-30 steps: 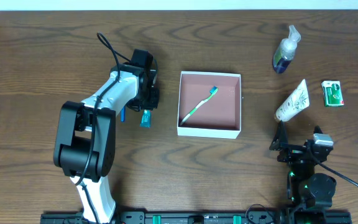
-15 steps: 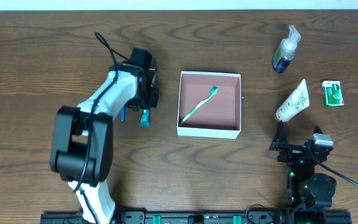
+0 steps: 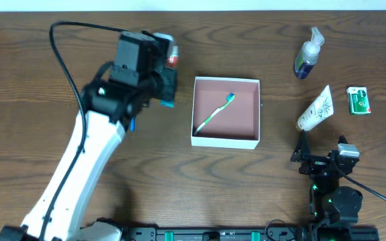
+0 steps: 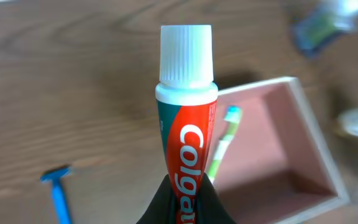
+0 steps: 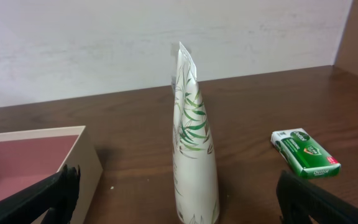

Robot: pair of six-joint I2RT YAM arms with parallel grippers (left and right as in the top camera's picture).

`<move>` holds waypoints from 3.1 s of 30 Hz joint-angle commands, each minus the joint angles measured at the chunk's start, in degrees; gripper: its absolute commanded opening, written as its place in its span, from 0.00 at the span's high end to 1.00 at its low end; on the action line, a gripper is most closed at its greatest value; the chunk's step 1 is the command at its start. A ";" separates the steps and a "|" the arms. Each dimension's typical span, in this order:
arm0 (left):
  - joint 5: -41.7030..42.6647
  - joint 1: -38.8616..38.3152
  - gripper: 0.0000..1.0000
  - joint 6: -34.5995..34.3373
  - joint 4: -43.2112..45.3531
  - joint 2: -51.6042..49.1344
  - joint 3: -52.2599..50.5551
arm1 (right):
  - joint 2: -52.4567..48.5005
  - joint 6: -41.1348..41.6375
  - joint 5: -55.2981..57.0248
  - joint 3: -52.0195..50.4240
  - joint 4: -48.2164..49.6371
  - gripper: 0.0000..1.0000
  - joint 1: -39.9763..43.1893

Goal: Pack container
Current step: 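Lift the toothpaste tube and carry it over the box, then release the tube into the box and move left gripper toward razor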

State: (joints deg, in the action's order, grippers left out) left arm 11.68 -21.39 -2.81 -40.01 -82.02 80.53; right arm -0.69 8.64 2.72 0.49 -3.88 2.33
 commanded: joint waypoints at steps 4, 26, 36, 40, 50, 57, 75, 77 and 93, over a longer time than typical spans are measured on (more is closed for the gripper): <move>1.73 -8.94 0.94 0.17 1.86 -2.32 0.59 | 0.31 -0.59 -0.17 -0.17 -0.20 0.01 -0.57; -1.25 -12.81 0.93 -0.31 8.31 -24.11 0.59 | 0.31 -0.59 -0.17 -0.17 -0.20 0.01 -0.57; -2.84 -12.76 0.93 -1.33 9.73 -26.43 0.59 | 0.31 -0.59 -0.17 -0.17 -0.20 0.01 -0.57; -8.33 -12.76 0.93 -6.60 9.70 -26.43 0.59 | 0.31 -0.59 -0.17 -0.17 -0.20 0.01 -0.57; -8.35 -12.76 0.93 -12.11 9.75 -26.97 0.59 | 0.31 -0.59 -0.17 -0.17 -0.20 0.01 -0.57; -8.31 -12.79 0.89 -12.57 9.68 -29.00 0.59 | 0.31 -0.59 -0.17 -0.17 -0.20 0.01 -0.57; -8.33 -12.79 0.87 -15.43 8.85 -29.49 0.52 | 0.31 -0.59 -0.17 -0.17 -0.20 0.01 -0.57; -8.33 -12.76 0.83 -15.34 8.83 -29.49 0.52 | 0.31 -0.59 -0.17 -0.17 -0.20 0.01 -0.57; -8.31 -12.76 0.76 -15.30 8.87 -29.49 0.48 | 0.31 -0.59 -0.17 -0.17 -0.20 0.01 -0.57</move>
State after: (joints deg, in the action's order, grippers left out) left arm 4.05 -34.24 -17.85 -31.05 -111.13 80.51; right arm -0.69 8.64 2.72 0.49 -3.88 2.33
